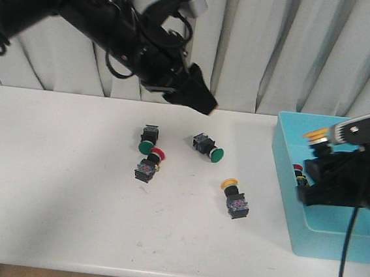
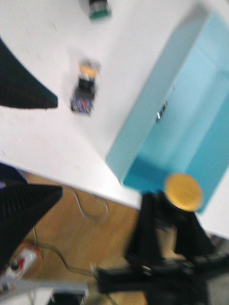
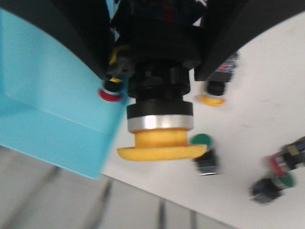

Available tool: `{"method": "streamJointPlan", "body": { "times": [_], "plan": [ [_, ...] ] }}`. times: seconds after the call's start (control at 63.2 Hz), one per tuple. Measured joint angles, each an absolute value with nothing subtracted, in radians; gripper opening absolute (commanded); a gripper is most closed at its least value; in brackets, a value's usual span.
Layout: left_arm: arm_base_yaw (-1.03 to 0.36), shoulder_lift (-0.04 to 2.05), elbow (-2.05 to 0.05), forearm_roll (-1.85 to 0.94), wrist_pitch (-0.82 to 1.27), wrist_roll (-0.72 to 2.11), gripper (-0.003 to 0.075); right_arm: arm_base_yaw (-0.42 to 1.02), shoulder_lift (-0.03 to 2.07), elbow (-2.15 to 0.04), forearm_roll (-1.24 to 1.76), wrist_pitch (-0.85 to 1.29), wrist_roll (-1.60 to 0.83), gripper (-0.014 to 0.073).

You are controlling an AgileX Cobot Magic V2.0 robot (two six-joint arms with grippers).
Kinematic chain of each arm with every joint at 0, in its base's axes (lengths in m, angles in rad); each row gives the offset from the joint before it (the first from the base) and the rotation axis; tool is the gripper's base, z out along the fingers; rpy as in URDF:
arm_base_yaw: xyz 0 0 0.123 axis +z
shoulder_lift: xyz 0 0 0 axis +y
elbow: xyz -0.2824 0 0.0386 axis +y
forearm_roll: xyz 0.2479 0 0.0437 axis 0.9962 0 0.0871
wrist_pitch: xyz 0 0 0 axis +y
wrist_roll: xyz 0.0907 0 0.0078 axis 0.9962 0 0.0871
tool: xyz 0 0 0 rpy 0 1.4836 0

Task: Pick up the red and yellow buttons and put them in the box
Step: 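Carry the yellow-capped button with the right gripper over the blue box, then lower the yellow-capped button beside the red one and open the right gripper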

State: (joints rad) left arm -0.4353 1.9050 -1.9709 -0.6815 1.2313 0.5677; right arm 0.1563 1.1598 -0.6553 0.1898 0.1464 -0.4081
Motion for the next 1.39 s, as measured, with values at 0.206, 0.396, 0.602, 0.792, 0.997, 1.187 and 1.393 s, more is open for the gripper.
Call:
{"method": "streamJointPlan", "body": {
  "times": [0.206,0.396,0.602,0.792,0.997,1.187,1.393],
  "plan": [
    [-0.434,1.862,-1.975,-0.417,1.25,0.525,-0.0008,0.012,1.207,-0.704,0.192,0.166,-0.364,0.0001],
    [-0.434,1.863,-1.975,-0.232,1.227,0.398,-0.0008,-0.065,1.359,-0.842,0.192,0.265,-0.326,0.0004],
    [-0.434,1.863,-1.975,-0.146,1.193,0.316,-0.0008,-0.148,1.58,-0.994,0.189,0.392,-0.278,0.001],
    [-0.434,1.863,-1.975,-0.141,1.193,0.308,-0.0008,-0.155,1.771,-1.11,0.187,0.436,-0.275,0.0015],
    [-0.434,1.863,-1.975,-0.139,1.214,0.308,-0.0007,-0.155,1.941,-1.217,0.183,0.466,-0.276,0.0067],
    [-0.434,1.863,-1.975,-0.139,1.222,0.308,-0.0006,-0.155,2.045,-1.306,0.182,0.517,-0.279,0.023],
    [-0.434,1.863,-1.975,-0.139,1.222,0.308,-0.0001,-0.155,2.108,-1.384,0.183,0.591,-0.308,0.0458]
  ]
}}
